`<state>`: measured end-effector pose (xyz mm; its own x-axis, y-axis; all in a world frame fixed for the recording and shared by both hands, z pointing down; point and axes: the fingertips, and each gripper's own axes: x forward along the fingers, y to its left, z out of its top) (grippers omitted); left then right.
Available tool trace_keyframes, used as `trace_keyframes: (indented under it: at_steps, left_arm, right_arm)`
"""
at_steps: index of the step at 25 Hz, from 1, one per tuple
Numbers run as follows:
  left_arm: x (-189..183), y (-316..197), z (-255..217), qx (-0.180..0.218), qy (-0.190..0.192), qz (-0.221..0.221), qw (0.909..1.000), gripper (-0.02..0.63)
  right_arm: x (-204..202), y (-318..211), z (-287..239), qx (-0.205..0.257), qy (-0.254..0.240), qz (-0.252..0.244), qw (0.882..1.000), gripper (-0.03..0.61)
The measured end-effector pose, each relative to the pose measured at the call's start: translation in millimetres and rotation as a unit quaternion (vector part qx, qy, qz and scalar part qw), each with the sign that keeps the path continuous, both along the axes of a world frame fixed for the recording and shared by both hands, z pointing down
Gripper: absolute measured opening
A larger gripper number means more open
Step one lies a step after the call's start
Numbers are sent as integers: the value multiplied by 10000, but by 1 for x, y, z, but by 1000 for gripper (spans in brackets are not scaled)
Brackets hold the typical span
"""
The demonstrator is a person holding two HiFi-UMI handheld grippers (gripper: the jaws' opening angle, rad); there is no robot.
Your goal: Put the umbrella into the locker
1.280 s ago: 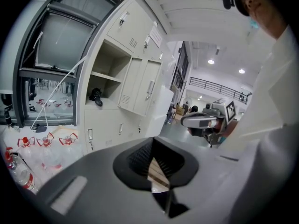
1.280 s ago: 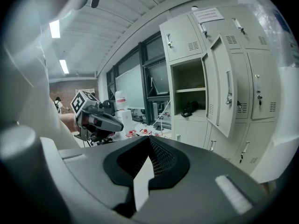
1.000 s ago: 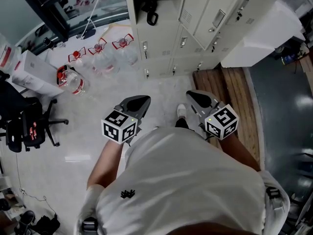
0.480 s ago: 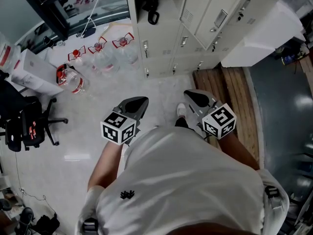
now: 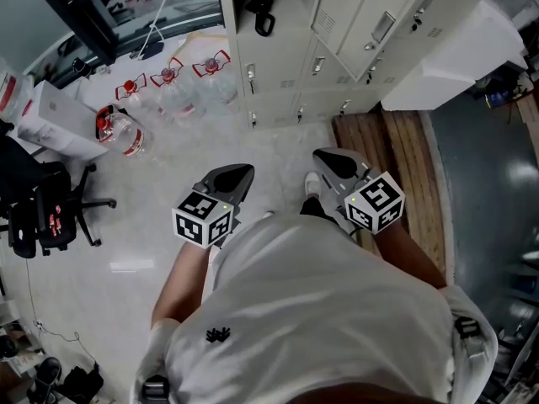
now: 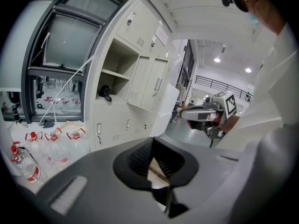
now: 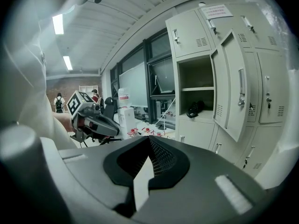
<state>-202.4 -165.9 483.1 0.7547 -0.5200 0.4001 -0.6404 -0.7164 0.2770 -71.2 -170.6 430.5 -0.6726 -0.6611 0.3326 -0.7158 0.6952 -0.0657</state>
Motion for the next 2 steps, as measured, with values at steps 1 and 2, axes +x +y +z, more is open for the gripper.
trace_keyframes:
  at_steps: [1, 2]
  left_arm:
    - [-1, 0, 0, 2, -3, -7, 10000, 55]
    - [-1, 0, 1, 2, -5, -14, 10000, 55]
  right_arm:
    - [-1, 0, 1, -8, 5, -10, 10000, 0]
    - [-2, 0, 2, -18, 11, -19, 10000, 0]
